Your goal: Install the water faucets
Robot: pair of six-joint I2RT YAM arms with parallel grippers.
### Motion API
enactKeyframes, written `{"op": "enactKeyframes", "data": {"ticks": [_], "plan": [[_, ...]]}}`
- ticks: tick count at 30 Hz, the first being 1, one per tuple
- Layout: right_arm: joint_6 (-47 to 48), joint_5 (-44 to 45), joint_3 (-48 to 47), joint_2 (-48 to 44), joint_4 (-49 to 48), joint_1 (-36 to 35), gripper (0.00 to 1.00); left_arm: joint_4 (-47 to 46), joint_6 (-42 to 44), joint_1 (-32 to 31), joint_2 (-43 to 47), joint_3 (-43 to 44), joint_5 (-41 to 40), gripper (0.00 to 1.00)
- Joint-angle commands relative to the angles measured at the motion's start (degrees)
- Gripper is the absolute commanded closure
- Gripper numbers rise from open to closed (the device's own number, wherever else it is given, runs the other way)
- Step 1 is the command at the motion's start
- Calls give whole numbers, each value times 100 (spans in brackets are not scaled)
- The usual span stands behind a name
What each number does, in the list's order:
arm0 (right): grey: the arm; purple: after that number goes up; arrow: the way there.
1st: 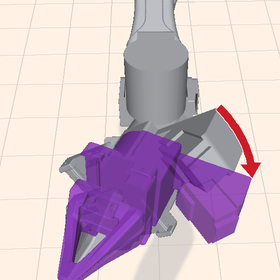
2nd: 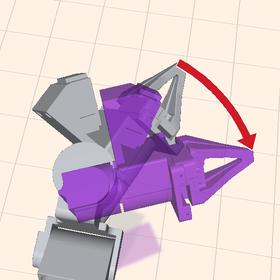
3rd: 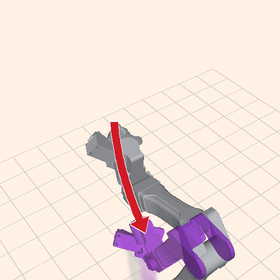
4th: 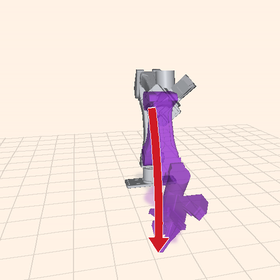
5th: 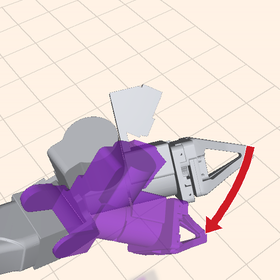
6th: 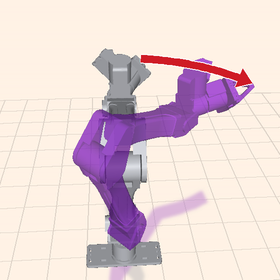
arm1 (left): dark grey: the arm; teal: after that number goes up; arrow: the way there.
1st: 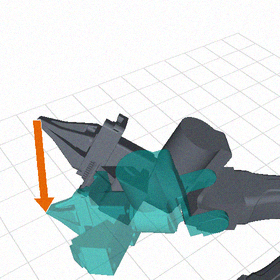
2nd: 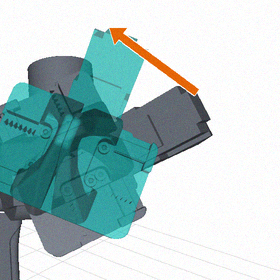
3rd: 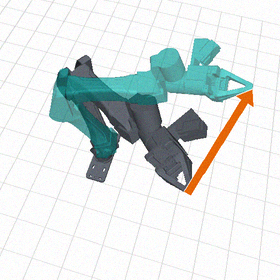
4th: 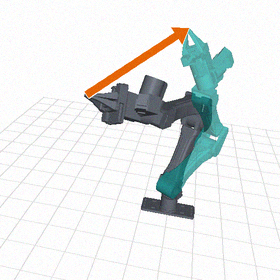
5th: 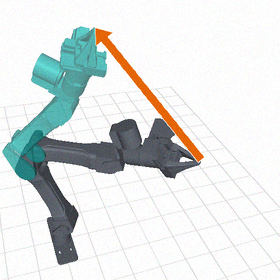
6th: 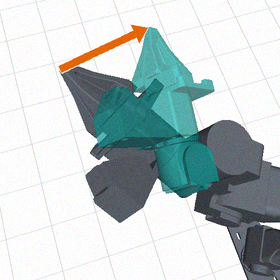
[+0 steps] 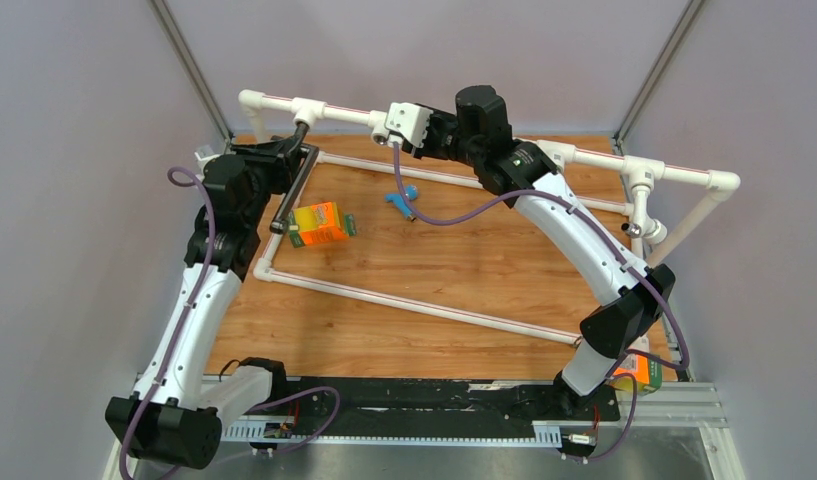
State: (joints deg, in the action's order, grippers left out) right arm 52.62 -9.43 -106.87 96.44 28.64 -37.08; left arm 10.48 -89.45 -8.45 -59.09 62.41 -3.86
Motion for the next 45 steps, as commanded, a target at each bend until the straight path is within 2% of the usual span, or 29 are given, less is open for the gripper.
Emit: {"op": "enactKeyframes", "data": {"ticks": [1,22,35,45], "plan": [[-797,-305,184,41,379,-10,100,-652,68,-60,135,395,-45,100],[-797,-314,219,33,379,-10,100,-582,305,-69,82,553,-194,100],[-824,-437,272,41,370,-18,100,-688,261,-69,-190,351,-71,100],[-815,-516,377,6,370,-115,100,-749,885,-78,-445,623,113,100]]}}
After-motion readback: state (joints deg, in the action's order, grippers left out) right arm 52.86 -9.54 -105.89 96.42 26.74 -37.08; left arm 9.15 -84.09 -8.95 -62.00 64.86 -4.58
